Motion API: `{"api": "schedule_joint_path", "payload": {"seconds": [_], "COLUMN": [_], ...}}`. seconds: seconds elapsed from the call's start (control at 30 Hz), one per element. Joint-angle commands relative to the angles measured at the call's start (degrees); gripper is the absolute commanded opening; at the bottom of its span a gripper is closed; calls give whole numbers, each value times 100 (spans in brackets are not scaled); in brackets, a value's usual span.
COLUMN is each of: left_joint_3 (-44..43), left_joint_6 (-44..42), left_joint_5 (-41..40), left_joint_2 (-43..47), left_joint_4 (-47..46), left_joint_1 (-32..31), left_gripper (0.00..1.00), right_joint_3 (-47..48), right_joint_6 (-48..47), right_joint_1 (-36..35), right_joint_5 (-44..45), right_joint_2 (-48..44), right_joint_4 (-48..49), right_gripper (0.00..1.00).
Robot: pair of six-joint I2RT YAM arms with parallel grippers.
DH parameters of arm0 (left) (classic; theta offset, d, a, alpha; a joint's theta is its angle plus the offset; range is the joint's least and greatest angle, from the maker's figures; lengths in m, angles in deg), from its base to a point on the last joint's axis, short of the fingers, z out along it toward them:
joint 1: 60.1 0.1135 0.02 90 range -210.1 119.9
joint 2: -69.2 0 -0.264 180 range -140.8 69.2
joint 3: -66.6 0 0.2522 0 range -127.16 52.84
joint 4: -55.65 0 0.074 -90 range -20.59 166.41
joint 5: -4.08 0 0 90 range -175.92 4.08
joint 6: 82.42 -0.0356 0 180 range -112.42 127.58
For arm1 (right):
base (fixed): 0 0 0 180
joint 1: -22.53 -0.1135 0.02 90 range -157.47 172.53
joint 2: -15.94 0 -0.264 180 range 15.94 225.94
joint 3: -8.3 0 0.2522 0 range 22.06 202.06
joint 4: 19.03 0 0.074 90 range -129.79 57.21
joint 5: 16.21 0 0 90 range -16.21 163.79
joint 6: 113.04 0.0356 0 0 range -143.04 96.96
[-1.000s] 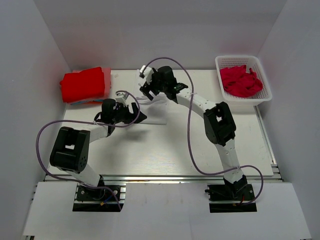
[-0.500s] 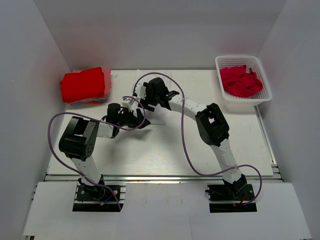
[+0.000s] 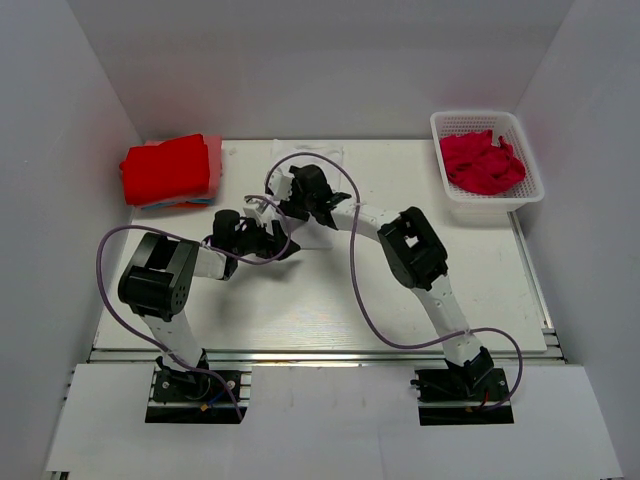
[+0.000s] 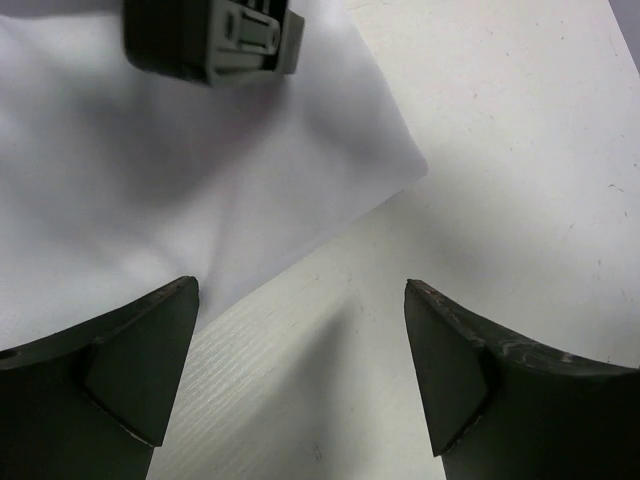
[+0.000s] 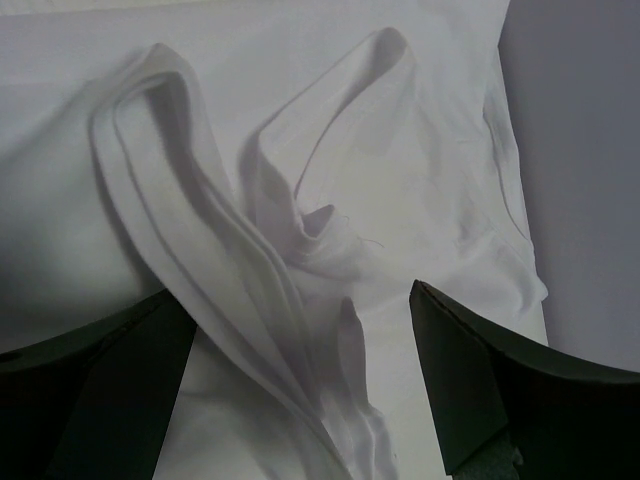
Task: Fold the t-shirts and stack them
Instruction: Fold the folded rectangular tshirt in 1/3 of the way
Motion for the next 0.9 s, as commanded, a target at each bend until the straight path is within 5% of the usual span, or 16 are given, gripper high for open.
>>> {"api": "schedule_joint_path", "payload": {"seconds": [0.0,0.17,0.4,0.53,0.7,0.87], "left_joint_3": [151,204,308,309,-94,-981], "left_joint_6": [-104,-104,-104,-104,89,195], "left_joint_5": [1,1,1,1,124,-401], "left_joint_2": [125,20,-51,-51,203,887], "left_joint_4": [204,204,204,257,309,1283], "left_joint_1": [-21,-21,-21,-21,-21,-21], "left_gripper": [94,93,93,93,100,100], "right_joint_3": [105,542,2037,2100,1986,880], "right_joint_6": [155,655,1307,1604,1719,3035], "right_joint_1": [14,119,418,585,594,708], "right_joint_5": [523,830,1332,1077,920,551], "right_joint_2": [38,310,1162,1155,725,-653], "right_joint_4": [875,1455,1113,1061,753,577], "right_gripper": [90,90,90,90,90,90]}}
